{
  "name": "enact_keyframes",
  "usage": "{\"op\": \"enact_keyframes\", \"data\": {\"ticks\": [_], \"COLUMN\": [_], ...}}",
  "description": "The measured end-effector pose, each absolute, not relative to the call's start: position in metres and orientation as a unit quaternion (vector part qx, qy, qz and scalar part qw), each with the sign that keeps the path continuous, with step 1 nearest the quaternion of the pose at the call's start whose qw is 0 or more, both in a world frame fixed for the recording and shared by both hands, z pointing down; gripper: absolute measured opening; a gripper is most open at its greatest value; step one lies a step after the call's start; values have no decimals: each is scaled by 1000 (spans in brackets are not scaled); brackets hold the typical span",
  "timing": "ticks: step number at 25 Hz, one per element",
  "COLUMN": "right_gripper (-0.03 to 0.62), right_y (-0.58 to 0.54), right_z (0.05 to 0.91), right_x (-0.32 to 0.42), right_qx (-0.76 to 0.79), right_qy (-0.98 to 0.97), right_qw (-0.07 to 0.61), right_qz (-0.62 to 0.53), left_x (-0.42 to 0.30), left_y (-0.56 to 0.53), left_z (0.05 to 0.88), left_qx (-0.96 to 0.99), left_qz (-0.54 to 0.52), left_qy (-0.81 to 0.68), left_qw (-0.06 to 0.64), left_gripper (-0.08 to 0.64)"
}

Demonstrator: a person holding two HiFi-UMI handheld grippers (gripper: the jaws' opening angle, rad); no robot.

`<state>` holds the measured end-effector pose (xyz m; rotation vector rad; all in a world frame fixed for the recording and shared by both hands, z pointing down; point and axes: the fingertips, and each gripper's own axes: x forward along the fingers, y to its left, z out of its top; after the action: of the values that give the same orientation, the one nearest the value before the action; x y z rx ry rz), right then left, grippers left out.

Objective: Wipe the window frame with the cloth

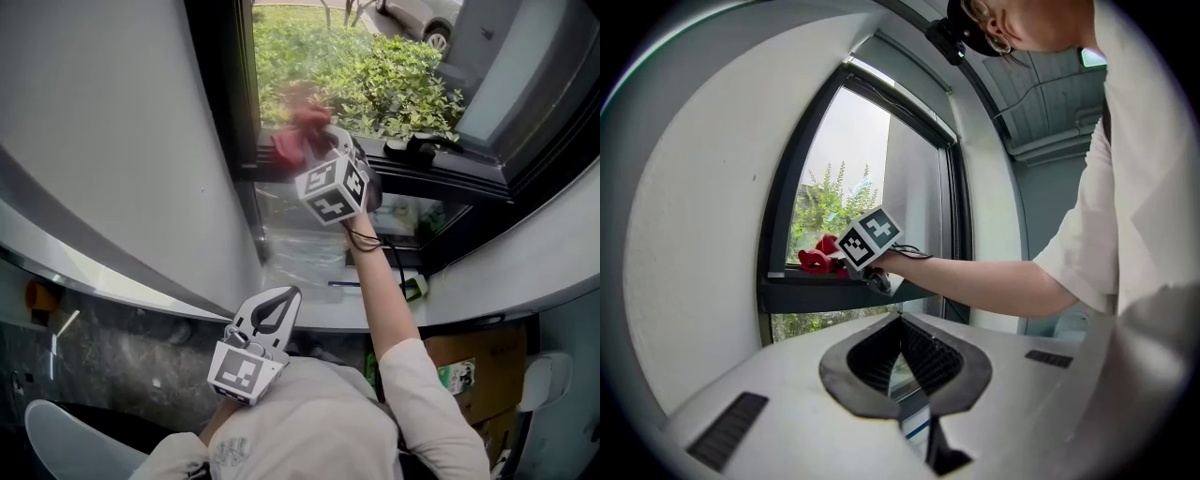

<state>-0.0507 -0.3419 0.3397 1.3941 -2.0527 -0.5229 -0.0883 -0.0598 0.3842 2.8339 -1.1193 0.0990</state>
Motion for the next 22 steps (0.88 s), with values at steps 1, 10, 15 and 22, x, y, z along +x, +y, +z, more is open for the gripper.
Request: {"op": "enact_keyframes", "data": {"ticks": [1,10,15,22], "right_gripper": [75,75,75,75], "right_y": [-342,-338,-336,-336], "right_z": [340,340,339,340], "right_x": [-48,-26,-14,-1], "right_qx": [527,550,558,567], "right_qy": [-772,-754,-748,-744], "right_qw": [297,305,309,306], "right_qz": [-194,-188,-184,-177], "left_x": [-88,-85,-84,-83], "left_y": [-60,-57,-56,-57], "left_z": [385,385,383,384], "left_qx": [929,934,935,937], "left_qz": [32,31,27,27], "left_qy": [-366,-354,-351,-346], "left_qw": [45,43,42,40], "left_gripper": [8,8,8,8]}}
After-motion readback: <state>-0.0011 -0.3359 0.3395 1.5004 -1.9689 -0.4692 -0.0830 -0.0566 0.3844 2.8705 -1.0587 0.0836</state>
